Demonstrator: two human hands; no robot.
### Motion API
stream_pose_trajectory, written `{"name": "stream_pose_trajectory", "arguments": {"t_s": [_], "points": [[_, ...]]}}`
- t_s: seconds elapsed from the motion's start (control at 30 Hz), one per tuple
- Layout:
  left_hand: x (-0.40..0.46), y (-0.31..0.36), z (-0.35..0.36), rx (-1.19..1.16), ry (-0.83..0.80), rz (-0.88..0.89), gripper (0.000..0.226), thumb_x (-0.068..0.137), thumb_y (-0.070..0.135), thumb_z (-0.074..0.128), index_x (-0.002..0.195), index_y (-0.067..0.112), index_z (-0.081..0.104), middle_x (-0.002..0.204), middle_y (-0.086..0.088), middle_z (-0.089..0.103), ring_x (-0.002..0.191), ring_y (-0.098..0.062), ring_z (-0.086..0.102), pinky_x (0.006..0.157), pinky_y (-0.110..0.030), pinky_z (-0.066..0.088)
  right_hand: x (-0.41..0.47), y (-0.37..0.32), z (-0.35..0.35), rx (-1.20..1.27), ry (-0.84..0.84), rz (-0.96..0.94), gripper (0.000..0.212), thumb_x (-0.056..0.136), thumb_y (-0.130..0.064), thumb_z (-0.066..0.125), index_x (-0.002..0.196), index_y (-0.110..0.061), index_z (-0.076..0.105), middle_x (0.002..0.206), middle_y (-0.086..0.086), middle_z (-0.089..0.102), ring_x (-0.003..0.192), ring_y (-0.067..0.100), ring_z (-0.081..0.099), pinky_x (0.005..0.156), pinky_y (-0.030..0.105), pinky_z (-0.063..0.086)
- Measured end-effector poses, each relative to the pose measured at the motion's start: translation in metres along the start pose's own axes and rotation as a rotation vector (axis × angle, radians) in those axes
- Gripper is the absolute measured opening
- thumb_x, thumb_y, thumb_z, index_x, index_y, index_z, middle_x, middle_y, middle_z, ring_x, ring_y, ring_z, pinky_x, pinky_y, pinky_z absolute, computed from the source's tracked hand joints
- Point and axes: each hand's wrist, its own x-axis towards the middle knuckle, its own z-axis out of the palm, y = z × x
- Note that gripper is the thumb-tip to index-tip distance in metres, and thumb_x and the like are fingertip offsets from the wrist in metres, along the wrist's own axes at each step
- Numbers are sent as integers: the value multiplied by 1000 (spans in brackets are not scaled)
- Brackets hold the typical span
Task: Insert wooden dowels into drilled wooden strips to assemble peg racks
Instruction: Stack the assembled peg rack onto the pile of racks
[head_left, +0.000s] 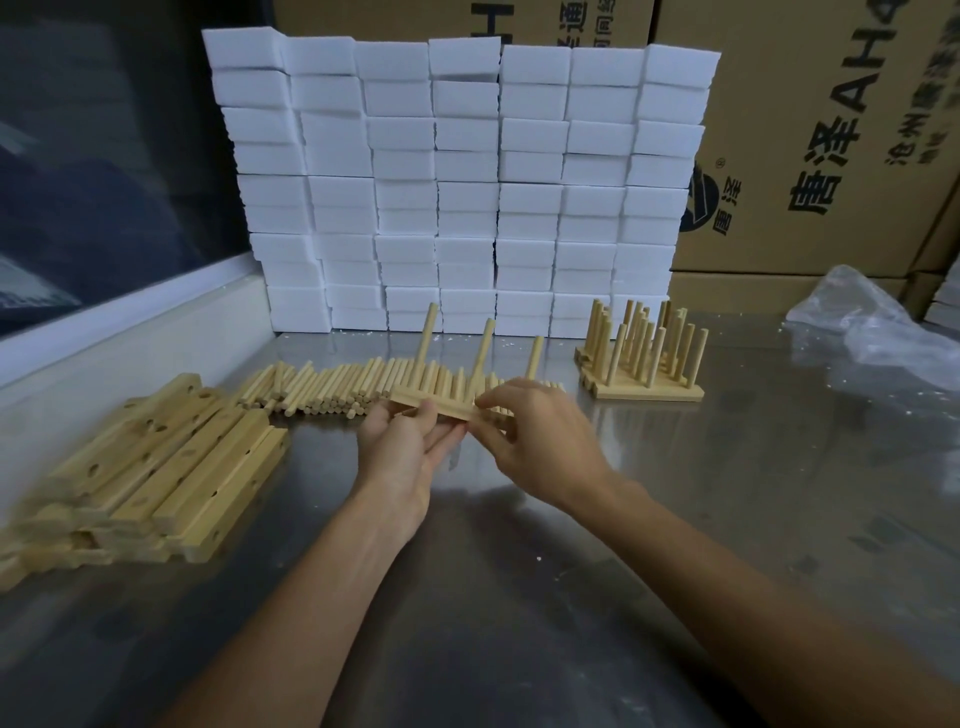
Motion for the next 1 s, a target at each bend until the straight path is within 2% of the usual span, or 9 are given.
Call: {"name": "stream_pose_trajectory", "arguments": {"t_s": [0.1,0.17,0.23,0.3,0.47,0.6,0.73,0.93,1.0], "points": [[-1,-4,1,26,-43,-14,25,98,-7,48,121,3,54,106,-17,71,90,-25,74,76,-33,61,-1,5,2,-72,-12,-17,19,94,-29,64,101,-14,72,95,2,67,86,26,62,67,34,47],[-2,-6,2,41,-59,-29,25,96,-9,52,117,4,54,108,-19,70,90,-26,74,78,-34,61,-2,13,2,-123,-46,-23,17,97,-25,60,105,-13,69,100,3,66,89,28,62,69,39,49],[-2,-8,1,91,-48,-34,26,91,-9,59,111,6,53,106,-20,68,87,-25,74,80,-36,60,-5,25,2,-171,-83,-22,15,98,-21,58,108,-14,67,104,2,65,90,27,63,74,43,52],[-1,-8,-1,145,-28,-37,31,88,-7,66,114,6,54,103,-19,67,88,-27,74,81,-38,59,-8,39,-2,-205,-90,5,14,96,-17,61,109,-16,67,107,1,65,91,22,63,77,41,54],[3,-6,-10,203,31,-38,14,90,-1,65,99,6,58,85,-12,66,80,-29,72,70,-34,60,-15,77,-20,-262,-60,201,13,92,-11,66,105,-14,67,107,2,66,89,20,63,78,39,57],[5,-7,-12,218,52,-39,9,91,-1,63,90,8,60,84,-13,63,80,-31,71,70,-36,59,-22,101,-34,-289,-21,366,13,90,-4,62,99,-11,69,103,7,63,88,30,61,73,38,49],[5,-7,-13,221,37,-40,8,90,0,63,90,7,62,80,-12,63,78,-30,71,67,-35,60,-25,115,-38,-339,-34,503,12,93,-7,56,99,-7,66,103,12,54,92,40,57,74,41,46],[5,-7,-13,215,20,-46,7,91,1,64,89,8,62,76,-11,63,79,-32,70,68,-37,60,-25,123,-36,-368,-25,564,18,87,2,54,96,-3,68,103,13,56,91,38,57,74,40,48],[5,-7,-13,212,14,-48,7,91,1,64,90,8,62,75,-10,64,78,-31,70,68,-37,59,-25,124,-35,-358,-25,581,16,89,-4,54,95,-2,68,105,14,56,91,37,57,75,40,50]]}}
